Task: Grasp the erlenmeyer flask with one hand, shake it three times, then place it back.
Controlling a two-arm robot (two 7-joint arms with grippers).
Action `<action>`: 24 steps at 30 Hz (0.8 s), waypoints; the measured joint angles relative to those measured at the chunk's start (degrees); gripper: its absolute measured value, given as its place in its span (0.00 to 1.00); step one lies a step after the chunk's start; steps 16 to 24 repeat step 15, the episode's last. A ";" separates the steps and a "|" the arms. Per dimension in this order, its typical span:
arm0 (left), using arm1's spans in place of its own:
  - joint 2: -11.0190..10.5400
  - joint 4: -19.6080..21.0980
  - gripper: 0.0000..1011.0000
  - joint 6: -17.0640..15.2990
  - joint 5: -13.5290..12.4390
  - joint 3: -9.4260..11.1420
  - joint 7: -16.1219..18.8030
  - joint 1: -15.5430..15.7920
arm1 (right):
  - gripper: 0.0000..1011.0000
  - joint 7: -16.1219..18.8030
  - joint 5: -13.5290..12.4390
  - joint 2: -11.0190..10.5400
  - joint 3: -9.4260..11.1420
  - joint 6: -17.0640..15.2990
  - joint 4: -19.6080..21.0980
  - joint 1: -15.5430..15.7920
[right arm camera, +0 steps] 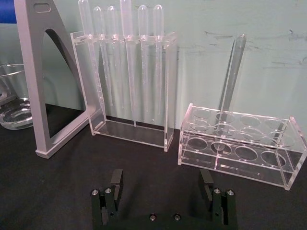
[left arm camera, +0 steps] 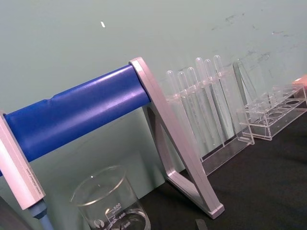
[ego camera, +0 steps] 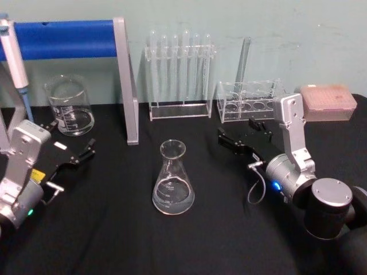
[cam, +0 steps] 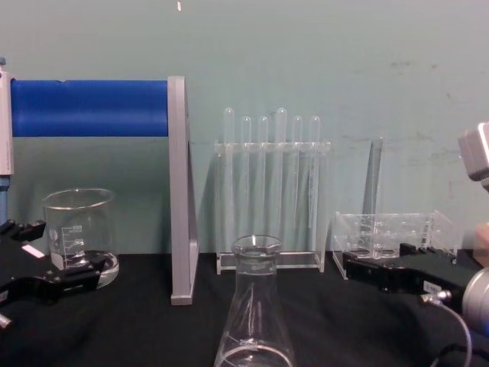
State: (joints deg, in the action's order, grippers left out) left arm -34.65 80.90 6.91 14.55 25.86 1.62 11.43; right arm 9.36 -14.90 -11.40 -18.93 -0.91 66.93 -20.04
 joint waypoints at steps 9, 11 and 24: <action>0.00 0.00 0.99 0.00 0.00 0.00 0.00 0.00 | 0.99 -0.06 -0.04 0.00 -0.01 0.00 0.04 0.05; 0.00 0.00 0.99 0.00 0.00 0.00 0.00 0.00 | 0.99 -0.07 -0.04 0.00 -0.01 0.00 0.04 0.05; 0.00 0.00 0.99 0.00 0.00 0.00 0.00 0.00 | 0.99 -0.10 -0.06 0.00 -0.01 0.00 0.05 0.06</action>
